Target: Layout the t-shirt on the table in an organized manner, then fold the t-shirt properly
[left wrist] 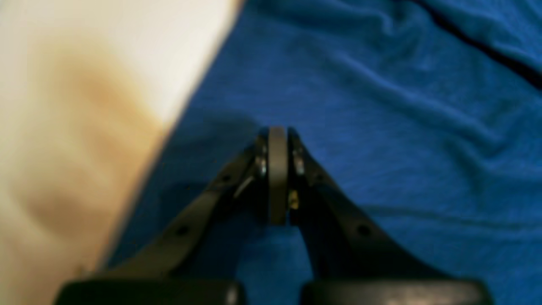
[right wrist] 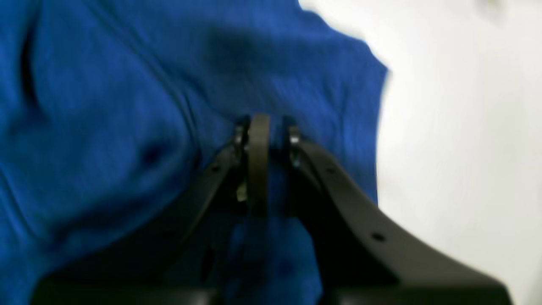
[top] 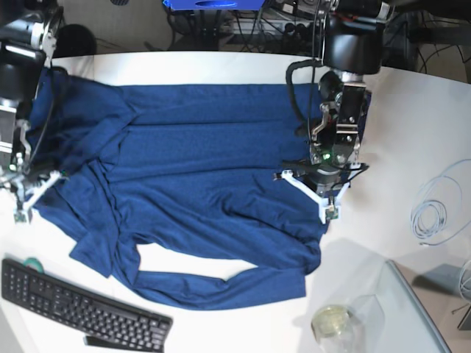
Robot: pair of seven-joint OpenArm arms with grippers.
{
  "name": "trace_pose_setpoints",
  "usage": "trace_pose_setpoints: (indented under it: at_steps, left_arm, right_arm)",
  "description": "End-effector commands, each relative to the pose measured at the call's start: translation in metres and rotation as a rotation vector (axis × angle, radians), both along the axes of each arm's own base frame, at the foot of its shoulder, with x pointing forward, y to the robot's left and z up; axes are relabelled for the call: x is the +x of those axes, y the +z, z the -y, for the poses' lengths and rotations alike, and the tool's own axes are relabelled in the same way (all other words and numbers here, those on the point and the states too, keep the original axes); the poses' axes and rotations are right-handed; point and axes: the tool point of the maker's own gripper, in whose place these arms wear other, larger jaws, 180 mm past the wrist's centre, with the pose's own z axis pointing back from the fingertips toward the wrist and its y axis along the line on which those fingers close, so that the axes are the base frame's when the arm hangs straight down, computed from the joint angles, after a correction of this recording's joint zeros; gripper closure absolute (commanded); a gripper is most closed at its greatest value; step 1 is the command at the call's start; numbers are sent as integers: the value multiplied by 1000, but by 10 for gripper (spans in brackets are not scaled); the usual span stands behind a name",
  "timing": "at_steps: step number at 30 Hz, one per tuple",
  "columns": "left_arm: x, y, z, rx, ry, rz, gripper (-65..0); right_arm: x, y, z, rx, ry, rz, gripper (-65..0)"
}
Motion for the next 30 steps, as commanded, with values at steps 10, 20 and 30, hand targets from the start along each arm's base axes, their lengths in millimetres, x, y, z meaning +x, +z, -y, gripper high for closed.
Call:
trace_pose_setpoints:
  at_steps: [10, 20, 30]
  left_arm:
    - [11, -25, -10, 38, 16, 9, 0]
    - [41, -17, -27, 62, 42, 73, 0]
    - [65, 49, -23, 37, 44, 213, 0]
  right_arm:
    - [16, -18, 16, 53, -53, 20, -54]
    - [67, 6, 11, 101, -68, 125, -54]
    - [88, 66, 15, -55, 23, 159, -114]
